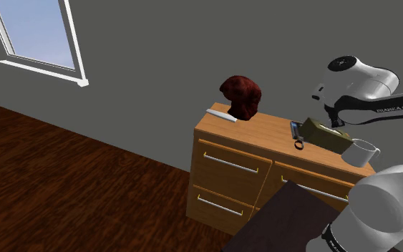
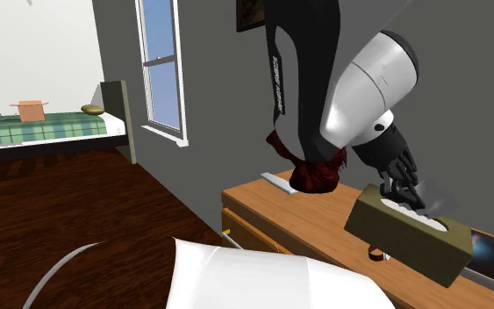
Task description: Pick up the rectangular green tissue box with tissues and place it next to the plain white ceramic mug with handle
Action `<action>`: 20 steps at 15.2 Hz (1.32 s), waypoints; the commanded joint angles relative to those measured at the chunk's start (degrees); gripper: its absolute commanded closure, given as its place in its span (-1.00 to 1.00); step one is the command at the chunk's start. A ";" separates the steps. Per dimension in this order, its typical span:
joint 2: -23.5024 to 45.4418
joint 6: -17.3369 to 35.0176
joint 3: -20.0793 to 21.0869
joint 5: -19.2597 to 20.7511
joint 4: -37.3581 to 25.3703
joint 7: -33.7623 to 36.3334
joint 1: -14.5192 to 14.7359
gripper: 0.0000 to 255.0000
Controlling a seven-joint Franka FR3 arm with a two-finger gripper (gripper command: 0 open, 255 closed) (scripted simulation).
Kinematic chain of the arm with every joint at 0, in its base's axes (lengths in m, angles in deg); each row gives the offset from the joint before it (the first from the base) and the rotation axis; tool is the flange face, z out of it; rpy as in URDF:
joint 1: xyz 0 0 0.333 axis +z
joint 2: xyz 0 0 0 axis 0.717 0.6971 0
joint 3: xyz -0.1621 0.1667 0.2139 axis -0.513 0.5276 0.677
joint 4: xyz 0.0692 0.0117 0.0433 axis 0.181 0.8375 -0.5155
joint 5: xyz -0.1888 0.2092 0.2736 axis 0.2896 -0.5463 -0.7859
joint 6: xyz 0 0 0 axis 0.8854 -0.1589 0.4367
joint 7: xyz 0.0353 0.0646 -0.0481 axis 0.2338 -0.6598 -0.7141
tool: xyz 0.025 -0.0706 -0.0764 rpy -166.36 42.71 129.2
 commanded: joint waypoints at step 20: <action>10.64 10.87 -4.27 11.35 3.65 12.98 -1.30 1.00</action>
